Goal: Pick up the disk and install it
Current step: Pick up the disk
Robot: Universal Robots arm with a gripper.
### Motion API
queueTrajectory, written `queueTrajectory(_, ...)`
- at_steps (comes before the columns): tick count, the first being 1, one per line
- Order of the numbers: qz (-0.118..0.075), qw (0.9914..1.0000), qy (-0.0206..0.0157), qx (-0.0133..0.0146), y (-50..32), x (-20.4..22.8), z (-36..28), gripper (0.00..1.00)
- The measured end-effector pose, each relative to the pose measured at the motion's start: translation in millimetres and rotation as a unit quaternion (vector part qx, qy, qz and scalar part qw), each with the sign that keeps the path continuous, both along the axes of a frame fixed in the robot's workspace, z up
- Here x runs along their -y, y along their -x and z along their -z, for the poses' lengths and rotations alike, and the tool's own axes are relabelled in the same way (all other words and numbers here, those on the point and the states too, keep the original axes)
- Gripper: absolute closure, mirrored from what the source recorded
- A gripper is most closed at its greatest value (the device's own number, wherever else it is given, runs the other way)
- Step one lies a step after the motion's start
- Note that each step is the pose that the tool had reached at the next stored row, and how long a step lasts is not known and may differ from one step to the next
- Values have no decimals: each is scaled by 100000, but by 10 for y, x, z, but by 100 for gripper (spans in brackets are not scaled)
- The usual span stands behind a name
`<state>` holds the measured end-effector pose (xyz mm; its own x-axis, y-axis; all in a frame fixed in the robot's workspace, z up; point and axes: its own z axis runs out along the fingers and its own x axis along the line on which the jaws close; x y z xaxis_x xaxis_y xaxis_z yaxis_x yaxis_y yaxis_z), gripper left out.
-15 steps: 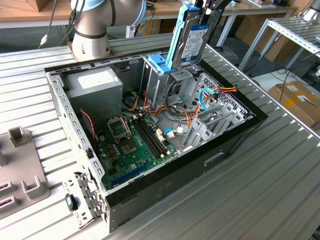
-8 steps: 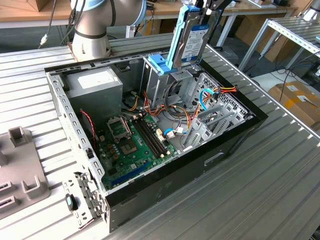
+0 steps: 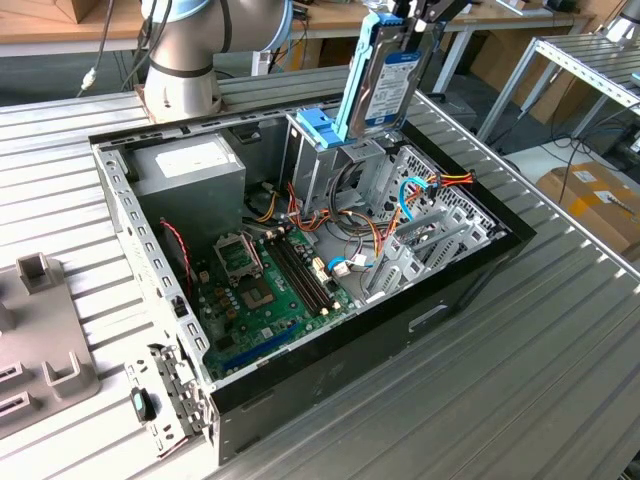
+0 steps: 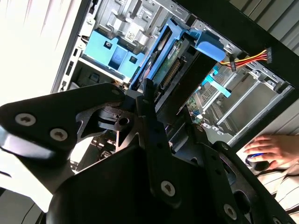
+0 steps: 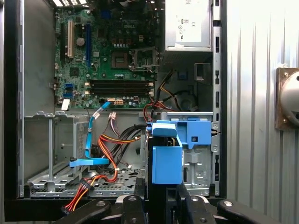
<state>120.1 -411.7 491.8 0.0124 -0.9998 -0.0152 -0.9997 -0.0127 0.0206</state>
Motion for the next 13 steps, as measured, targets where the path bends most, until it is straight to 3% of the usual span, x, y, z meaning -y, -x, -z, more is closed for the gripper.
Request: queueTrajectory(13, 3, 100000, 5, 0, 0, 12, 0, 65)
